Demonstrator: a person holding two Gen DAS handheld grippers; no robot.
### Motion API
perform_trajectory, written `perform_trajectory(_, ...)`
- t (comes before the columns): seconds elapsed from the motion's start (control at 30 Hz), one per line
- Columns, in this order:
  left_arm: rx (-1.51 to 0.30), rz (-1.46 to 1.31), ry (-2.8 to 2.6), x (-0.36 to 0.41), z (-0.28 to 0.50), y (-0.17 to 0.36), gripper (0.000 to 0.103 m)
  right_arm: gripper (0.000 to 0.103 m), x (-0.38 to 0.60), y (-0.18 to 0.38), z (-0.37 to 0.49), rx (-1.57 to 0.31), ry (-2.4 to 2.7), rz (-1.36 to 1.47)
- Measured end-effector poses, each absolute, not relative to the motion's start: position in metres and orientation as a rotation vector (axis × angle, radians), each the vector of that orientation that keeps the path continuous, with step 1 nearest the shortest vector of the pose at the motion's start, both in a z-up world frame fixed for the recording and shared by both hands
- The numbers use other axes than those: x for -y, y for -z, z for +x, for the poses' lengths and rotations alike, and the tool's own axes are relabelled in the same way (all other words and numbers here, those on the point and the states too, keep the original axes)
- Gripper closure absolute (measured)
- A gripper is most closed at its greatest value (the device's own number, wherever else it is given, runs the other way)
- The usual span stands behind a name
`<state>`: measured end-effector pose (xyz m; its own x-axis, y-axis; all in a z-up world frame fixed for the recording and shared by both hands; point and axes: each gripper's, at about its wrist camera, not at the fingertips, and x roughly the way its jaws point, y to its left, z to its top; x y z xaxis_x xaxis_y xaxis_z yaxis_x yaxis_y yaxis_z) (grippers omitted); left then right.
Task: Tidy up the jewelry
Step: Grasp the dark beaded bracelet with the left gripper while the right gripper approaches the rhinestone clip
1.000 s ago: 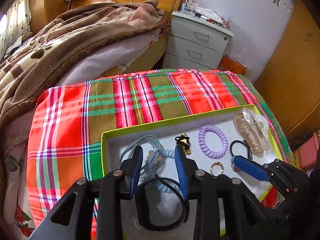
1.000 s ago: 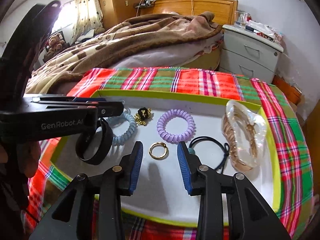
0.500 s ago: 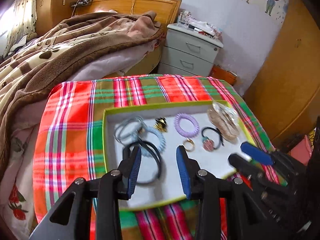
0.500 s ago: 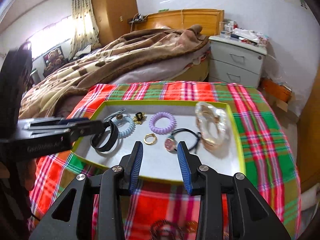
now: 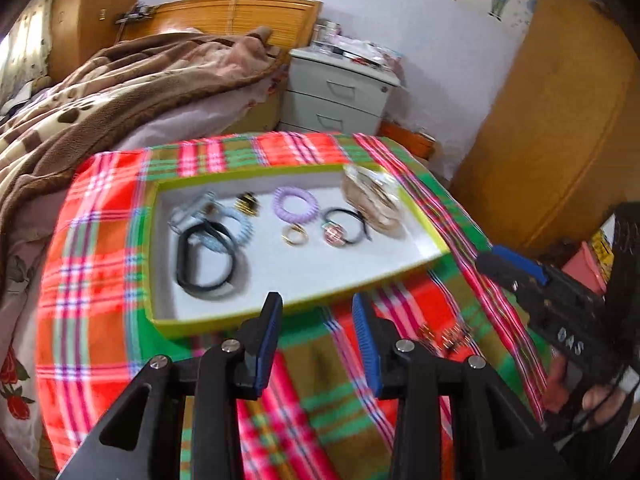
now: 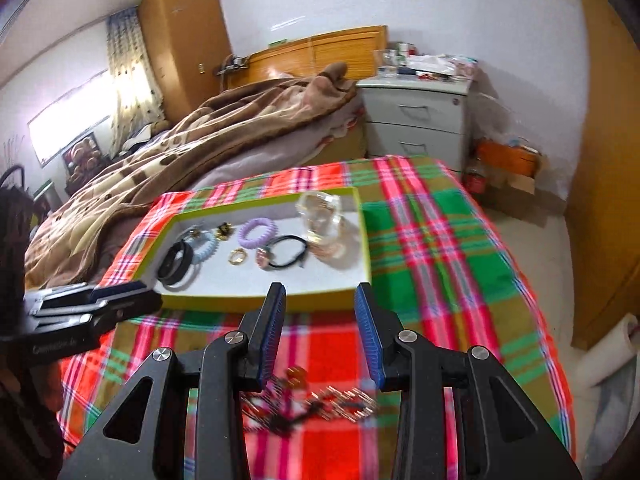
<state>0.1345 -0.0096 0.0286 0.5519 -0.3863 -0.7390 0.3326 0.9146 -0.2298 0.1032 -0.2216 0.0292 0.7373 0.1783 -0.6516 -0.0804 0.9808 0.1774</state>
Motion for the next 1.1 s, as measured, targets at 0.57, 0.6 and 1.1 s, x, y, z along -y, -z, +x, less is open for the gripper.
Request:
perform_trajectory(0.57,-0.927,0.137,0.656,0.096,0.081,0.002,0.065,0.066,0.268,-0.013,0.075,-0.738,-0.068,0.206)
perform_trajectory(0.6,-0.933,0.146,0.664,0.100,0.080,0.004,0.065,0.066,0.269,-0.012,0.074,-0.738,-0.067,0.208)
perform_trajectory(1.1,-0.967,0.220,0.641,0.128,0.085,0.019,0.065,0.066,0.286,-0.003,0.067,-0.740,-0.061,0.252)
